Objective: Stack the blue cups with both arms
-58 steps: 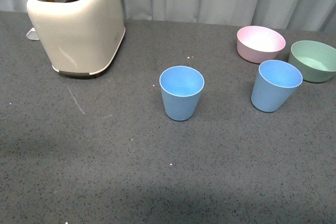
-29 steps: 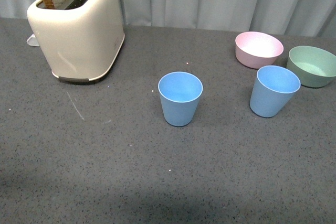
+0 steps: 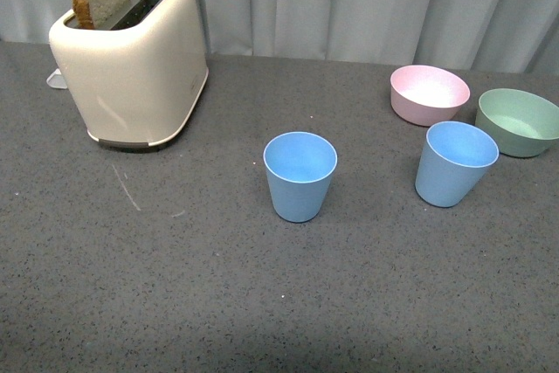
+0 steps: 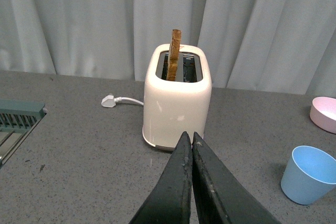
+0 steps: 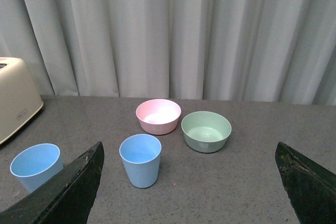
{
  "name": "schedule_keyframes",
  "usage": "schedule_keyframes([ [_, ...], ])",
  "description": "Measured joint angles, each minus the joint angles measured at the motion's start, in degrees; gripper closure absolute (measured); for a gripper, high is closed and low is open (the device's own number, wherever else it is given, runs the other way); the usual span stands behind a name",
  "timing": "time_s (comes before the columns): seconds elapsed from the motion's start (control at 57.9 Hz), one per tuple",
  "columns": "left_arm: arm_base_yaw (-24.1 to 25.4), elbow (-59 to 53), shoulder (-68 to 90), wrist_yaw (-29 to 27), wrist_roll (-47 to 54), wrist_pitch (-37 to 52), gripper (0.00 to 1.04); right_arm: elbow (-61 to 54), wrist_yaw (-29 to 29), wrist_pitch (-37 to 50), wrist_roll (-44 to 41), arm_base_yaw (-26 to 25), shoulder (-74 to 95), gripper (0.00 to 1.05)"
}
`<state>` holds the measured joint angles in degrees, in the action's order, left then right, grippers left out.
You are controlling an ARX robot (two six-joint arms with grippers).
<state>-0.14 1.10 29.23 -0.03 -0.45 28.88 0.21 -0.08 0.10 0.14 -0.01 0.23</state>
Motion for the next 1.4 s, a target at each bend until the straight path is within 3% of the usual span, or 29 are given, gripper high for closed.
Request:
schedule_keyframes([
  [0.811, 0.0, 0.0, -19.2, 0.0, 0.0, -18.7, 1.01, 0.0, 0.0, 0.0, 0.0, 0.0, 0.0, 0.1],
  [0.915, 0.0, 0.0, -26.0, 0.0, 0.0, -27.5, 1.01, 0.0, 0.0, 0.0, 0.0, 0.0, 0.0, 0.1],
  [1.105, 0.0, 0.0, -28.9, 0.0, 0.0, -28.7, 1.01, 0.0, 0.0, 0.0, 0.0, 0.0, 0.0, 0.1],
  [1.243, 0.0, 0.0, -29.0, 0.0, 0.0, -28.7, 0.75, 0.1, 0.8, -0.5, -0.9, 0.2, 0.2, 0.1],
  [1.312, 0.0, 0.0, -29.0, 0.0, 0.0, -28.7, 0.62, 1.3, 4.8, -2.5, -8.3, 1.5, 3.9, 0.1],
  [1.398, 0.0, 0.0, -29.0, 0.0, 0.0, -28.7, 0.44, 3.1, 5.6, 3.0, -13.6, 2.5, 15.1, 0.1],
])
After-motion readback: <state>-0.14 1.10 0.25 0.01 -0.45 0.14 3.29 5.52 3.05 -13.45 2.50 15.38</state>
